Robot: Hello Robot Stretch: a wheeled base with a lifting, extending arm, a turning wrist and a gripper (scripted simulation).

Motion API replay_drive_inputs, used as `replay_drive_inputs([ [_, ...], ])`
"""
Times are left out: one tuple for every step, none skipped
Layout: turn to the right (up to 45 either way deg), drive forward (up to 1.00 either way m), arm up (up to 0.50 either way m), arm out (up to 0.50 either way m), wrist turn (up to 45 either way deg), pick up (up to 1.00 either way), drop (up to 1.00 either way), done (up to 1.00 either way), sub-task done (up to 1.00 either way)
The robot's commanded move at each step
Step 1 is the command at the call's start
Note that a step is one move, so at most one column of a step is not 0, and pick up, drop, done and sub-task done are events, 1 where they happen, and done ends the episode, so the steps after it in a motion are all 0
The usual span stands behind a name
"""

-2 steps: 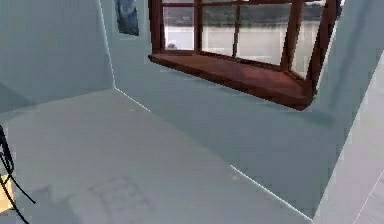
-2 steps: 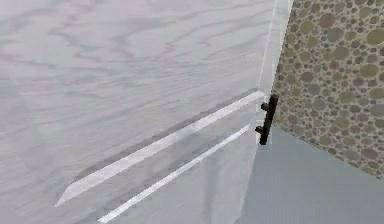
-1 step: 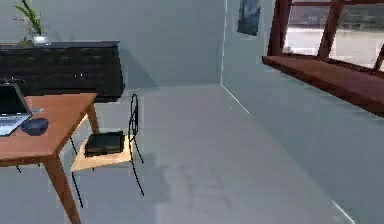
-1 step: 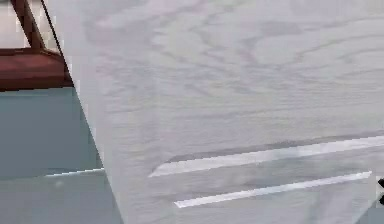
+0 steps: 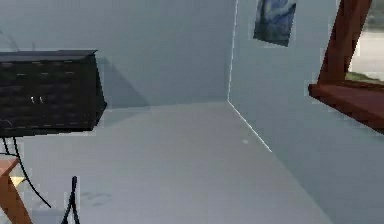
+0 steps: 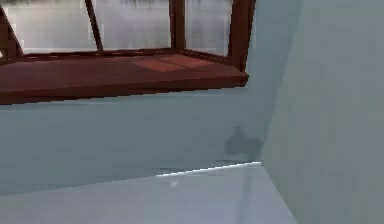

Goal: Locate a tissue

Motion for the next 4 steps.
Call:
replay_drive_inputs([
  [-9.0, 0.0, 0.0, 0.0, 0.0, 0.0, 0.0, 0.0, 0.0],
  [0.0, 0.15, 0.0, 0.0, 0.0, 0.0, 0.0, 0.0, 0.0],
  [45.0, 0.0, 0.0, 0.0, 0.0, 0.0, 0.0, 0.0, 0.0],
  [27.0, 0.0, 0.0, 0.0, 0.0, 0.0, 0.0, 0.0, 0.0],
])
